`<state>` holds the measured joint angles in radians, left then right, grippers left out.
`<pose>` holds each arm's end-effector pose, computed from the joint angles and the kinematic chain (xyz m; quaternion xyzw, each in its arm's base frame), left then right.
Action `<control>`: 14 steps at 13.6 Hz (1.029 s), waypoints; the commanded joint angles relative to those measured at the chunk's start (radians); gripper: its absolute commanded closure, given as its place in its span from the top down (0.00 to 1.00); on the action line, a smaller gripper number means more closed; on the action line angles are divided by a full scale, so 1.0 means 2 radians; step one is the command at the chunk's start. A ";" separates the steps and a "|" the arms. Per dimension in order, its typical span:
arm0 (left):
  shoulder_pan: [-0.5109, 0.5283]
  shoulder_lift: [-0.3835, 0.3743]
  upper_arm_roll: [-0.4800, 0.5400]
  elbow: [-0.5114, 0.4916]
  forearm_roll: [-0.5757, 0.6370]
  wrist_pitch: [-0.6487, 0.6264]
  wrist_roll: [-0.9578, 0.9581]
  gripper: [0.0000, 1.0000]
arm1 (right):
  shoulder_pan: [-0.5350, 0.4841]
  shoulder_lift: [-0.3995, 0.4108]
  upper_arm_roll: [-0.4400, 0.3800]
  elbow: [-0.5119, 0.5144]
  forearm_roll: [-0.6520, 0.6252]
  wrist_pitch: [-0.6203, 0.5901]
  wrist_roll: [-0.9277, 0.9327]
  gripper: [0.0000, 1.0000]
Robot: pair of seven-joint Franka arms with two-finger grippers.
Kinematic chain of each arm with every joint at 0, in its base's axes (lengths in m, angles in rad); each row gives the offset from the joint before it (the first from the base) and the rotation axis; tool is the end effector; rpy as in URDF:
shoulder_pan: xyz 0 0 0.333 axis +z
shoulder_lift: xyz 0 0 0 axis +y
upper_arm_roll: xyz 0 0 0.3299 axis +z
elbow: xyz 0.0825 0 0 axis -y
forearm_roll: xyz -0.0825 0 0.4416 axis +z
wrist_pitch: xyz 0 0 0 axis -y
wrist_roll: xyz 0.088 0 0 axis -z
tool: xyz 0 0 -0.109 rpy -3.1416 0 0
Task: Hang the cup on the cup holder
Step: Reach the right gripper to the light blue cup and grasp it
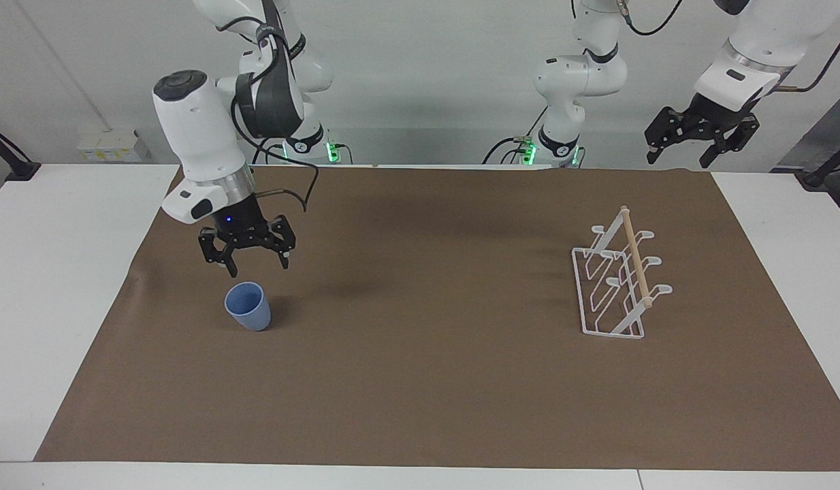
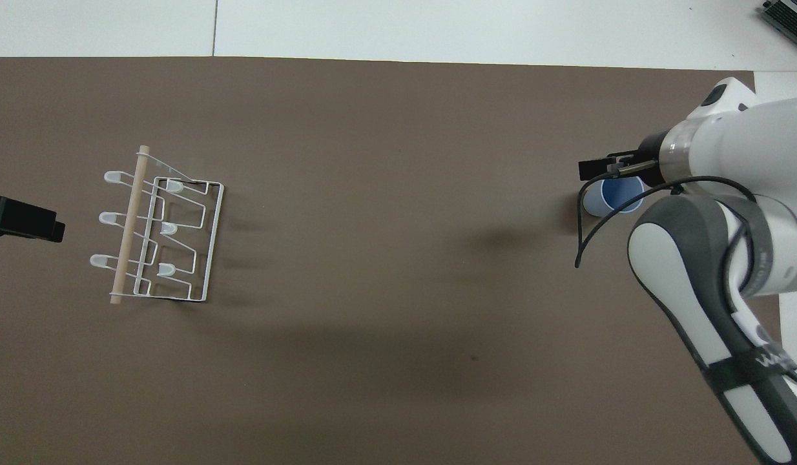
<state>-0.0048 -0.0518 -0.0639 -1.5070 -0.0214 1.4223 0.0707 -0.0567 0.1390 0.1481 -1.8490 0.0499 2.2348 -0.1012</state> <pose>0.5772 -0.0434 0.6877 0.9973 -0.0710 -0.0165 0.0090 0.6737 0.0597 0.4616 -0.9885 -0.0806 -0.1238 0.0308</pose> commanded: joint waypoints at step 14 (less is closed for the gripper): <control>-0.002 -0.014 -0.001 -0.015 -0.002 0.010 0.000 1.00 | -0.029 0.029 -0.001 -0.096 -0.001 0.083 -0.100 0.91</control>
<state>-0.0049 -0.0543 -0.0687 -1.5070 -0.0215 1.4224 0.0707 -0.1030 0.2194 0.1366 -2.0110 0.0491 2.3781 -0.2680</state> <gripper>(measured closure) 0.000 0.013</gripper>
